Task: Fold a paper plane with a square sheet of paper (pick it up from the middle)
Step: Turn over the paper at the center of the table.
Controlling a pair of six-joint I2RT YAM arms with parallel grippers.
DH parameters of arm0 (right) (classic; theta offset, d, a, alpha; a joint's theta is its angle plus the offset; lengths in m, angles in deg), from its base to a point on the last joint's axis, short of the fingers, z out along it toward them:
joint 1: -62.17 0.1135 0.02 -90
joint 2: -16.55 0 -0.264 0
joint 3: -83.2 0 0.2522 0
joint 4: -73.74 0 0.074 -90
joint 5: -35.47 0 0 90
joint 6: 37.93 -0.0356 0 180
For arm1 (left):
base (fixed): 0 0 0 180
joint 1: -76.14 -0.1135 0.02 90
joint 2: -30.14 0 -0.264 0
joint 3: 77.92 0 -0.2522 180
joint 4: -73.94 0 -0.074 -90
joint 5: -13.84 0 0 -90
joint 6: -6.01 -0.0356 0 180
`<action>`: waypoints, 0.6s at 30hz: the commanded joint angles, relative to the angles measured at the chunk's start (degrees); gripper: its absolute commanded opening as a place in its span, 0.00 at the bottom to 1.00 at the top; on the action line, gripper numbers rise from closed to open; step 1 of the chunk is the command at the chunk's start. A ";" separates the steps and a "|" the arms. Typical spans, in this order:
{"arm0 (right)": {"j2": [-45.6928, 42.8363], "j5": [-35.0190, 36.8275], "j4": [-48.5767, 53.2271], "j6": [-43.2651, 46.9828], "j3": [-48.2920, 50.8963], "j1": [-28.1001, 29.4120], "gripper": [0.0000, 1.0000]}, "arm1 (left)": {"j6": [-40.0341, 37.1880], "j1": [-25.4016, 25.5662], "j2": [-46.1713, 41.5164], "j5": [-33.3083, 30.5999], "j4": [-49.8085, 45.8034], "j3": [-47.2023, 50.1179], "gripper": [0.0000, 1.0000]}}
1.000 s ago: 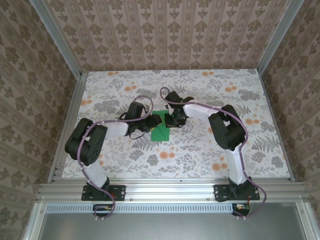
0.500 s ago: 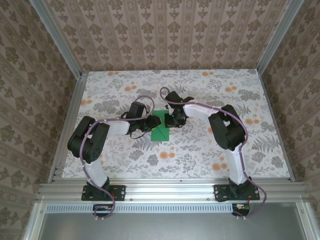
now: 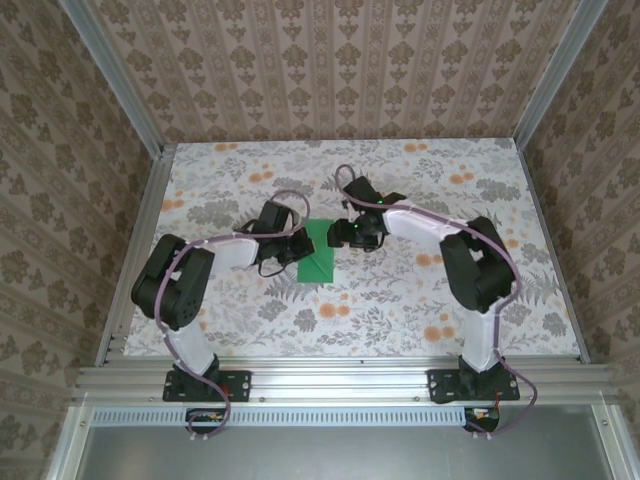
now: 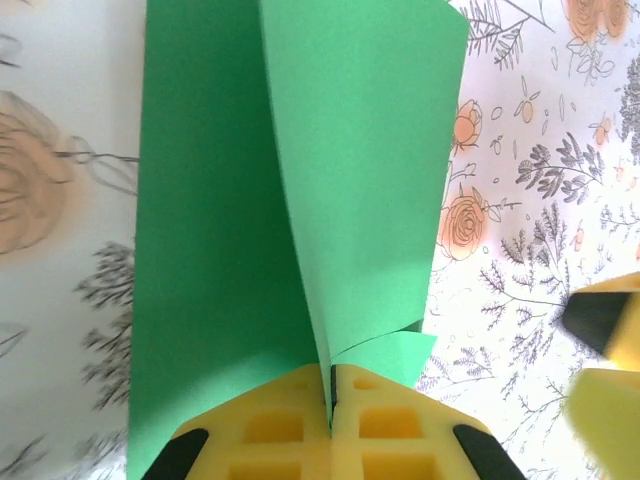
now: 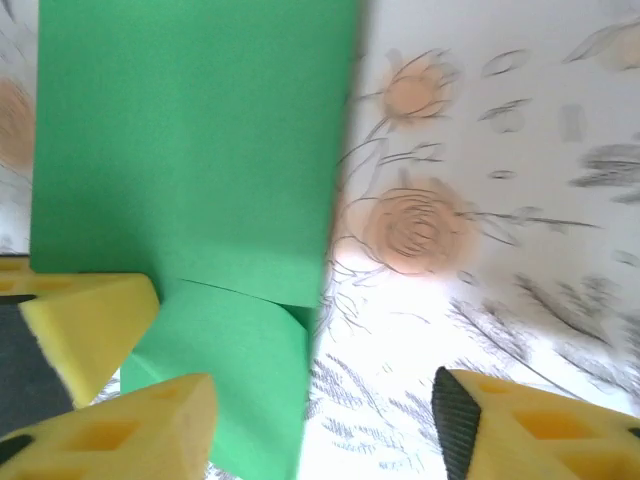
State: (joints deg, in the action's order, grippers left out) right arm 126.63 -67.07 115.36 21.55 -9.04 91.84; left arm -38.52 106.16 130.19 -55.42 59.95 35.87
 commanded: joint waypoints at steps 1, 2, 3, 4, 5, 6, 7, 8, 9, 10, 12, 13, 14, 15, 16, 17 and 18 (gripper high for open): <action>-8.56 5.66 -4.17 -1.77 4.24 -1.66 0.70 | -8.65 0.13 -7.07 -8.88 -15.32 -5.62 0.03; -10.39 6.70 -4.97 -2.00 5.82 -2.04 0.71 | -10.58 0.13 -8.37 -11.71 -19.78 -7.37 0.03; -11.83 7.57 -5.54 -2.08 7.01 -2.35 0.73 | -12.44 0.13 -9.31 -14.21 -23.73 -8.90 0.03; -13.26 8.43 -6.09 -2.34 8.40 -2.72 0.75 | -13.91 0.13 -10.42 -17.39 -28.01 -10.56 0.03; -14.66 9.44 -6.41 -2.62 9.66 -2.94 0.76 | -15.47 0.13 -11.20 -20.53 -32.11 -12.26 0.03; -15.59 10.19 -6.61 -2.76 10.45 -3.18 0.77 | -16.66 0.21 -11.65 -23.28 -35.35 -13.90 0.03; -16.73 11.10 -6.80 -3.00 11.46 -3.43 0.78 | -18.02 0.37 -12.05 -26.03 -38.48 -15.60 0.03; -17.69 12.14 -6.96 -3.41 12.43 -3.61 0.78 | -18.84 0.60 -12.23 -28.59 -40.59 -16.70 0.03; -18.70 13.11 -7.19 -3.87 13.44 -3.83 0.79 | -19.79 1.03 -12.22 -31.53 -42.91 -18.15 0.03; -19.63 13.79 -7.72 -4.31 14.50 -4.07 0.80 | -20.80 1.69 -11.92 -34.04 -44.58 -19.49 0.03; -21.06 15.71 -8.40 -5.33 16.28 -4.40 0.83 | -21.61 3.34 -10.46 -40.26 -47.34 -22.12 0.03; -21.84 16.49 -8.70 -5.88 17.17 -4.59 0.84 | -22.06 4.26 -9.13 -42.86 -48.40 -23.45 0.03; -22.50 16.95 -9.06 -6.35 17.94 -4.81 0.85 | -22.02 5.23 -7.54 -45.25 -49.53 -25.13 0.03; -23.06 17.40 -9.26 -6.86 18.76 -4.96 0.86 | -21.92 6.11 -6.06 -46.88 -50.16 -26.41 0.03; -23.72 17.83 -9.56 -7.39 19.54 -5.14 0.87 | -22.00 7.15 -4.38 -48.29 -50.54 -27.67 0.03; -24.35 18.18 -9.75 -7.85 20.20 -5.35 0.87 | -21.43 8.28 -2.17 -50.09 -51.48 -29.31 0.03; -25.05 18.57 -9.88 -8.18 20.75 -5.54 0.87 | -21.11 9.26 -0.07 -52.01 -52.26 -30.65 0.03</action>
State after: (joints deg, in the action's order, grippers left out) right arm 104.67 -52.38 107.08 15.82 10.22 86.95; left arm -57.93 113.20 125.62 -97.50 14.47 8.20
